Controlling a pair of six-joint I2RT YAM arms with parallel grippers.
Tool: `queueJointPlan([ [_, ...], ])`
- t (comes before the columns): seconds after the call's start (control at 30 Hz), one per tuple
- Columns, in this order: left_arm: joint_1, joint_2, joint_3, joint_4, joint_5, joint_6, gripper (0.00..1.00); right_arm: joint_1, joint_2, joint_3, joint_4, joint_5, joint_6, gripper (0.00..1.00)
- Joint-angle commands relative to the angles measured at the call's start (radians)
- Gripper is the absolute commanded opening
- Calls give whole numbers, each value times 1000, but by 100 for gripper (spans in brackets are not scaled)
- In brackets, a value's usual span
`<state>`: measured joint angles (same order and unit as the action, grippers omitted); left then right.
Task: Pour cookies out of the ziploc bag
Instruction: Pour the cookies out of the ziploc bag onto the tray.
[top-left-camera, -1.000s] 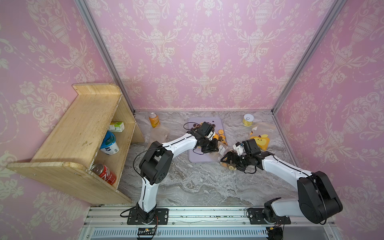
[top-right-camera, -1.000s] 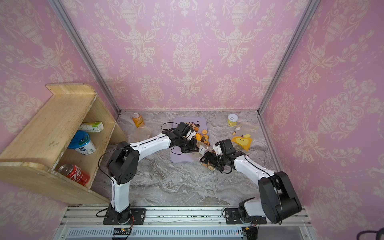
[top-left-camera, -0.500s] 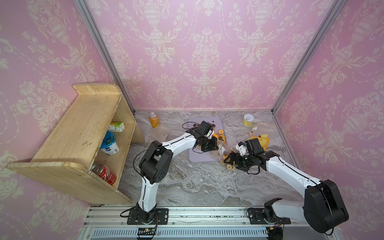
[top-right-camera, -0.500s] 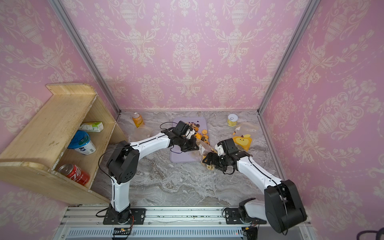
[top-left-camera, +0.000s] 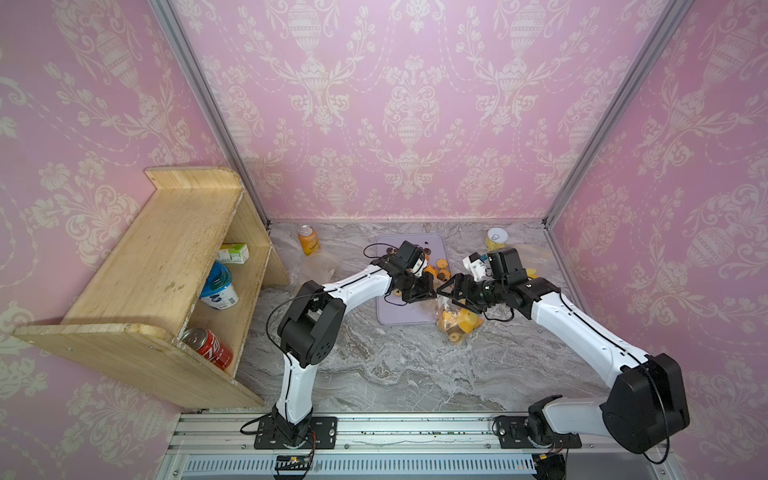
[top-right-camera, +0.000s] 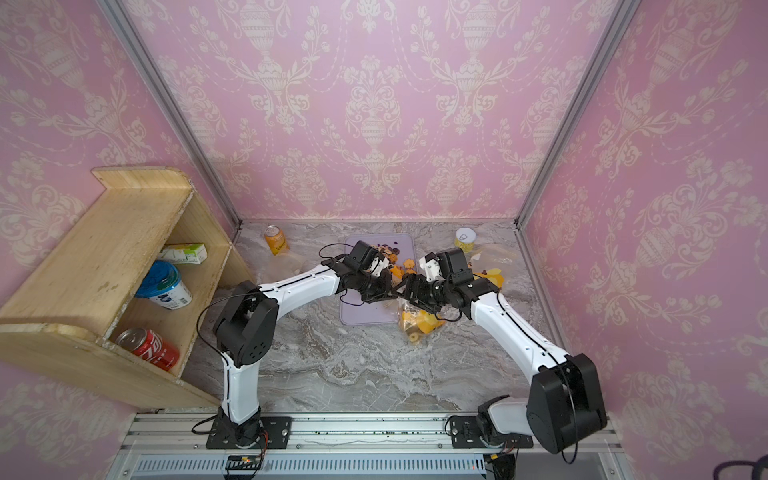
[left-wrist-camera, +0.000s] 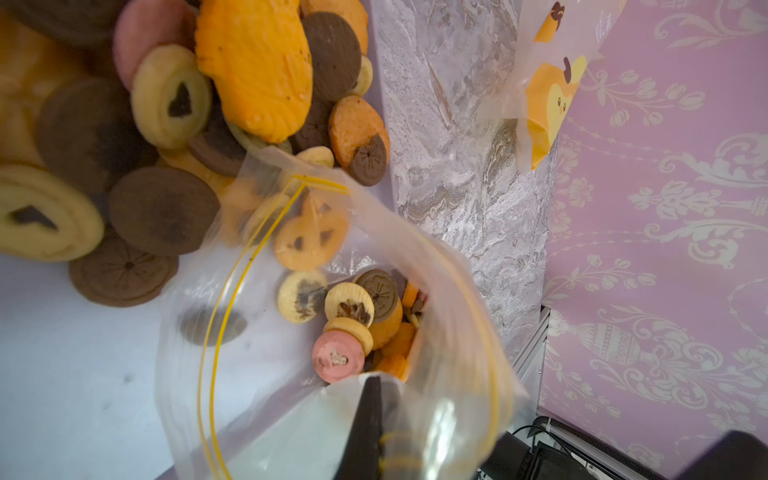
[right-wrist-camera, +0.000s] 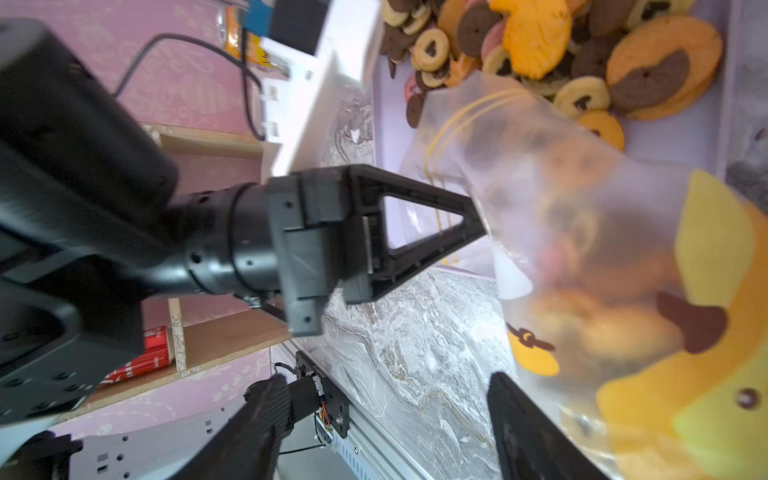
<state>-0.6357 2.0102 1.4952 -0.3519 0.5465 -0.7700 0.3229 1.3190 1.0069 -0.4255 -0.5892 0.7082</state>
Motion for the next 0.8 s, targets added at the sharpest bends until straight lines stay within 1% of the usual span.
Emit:
queueJointPlan([
  [0.0, 9, 17, -17, 23, 23, -14, 0, -17, -34, -5, -155, 46, -51, 74],
  [0.13, 8, 18, -19, 30, 28, -19, 0, -21, -82, -54, -258, 165, -104, 68],
  [0.2, 8, 20, -20, 30, 30, -20, 0, -21, -115, -88, -281, 190, -104, 67],
  [0.3, 9, 20, -20, 33, 33, -24, 0, -18, -170, -157, -281, 201, -100, 65],
  [0.47, 9, 21, -20, 38, 35, -28, 0, 4, -238, -287, -230, 199, -44, 62],
  [0.63, 9, 23, -22, 40, 38, -28, 0, 31, -248, -369, -135, 202, 5, 57],
  [0.7, 8, 21, -24, 40, 38, -26, 0, 41, -241, -376, -112, 203, 16, 53],
  [0.77, 10, 21, -24, 39, 38, -27, 0, 57, -221, -376, -92, 210, 19, 52],
])
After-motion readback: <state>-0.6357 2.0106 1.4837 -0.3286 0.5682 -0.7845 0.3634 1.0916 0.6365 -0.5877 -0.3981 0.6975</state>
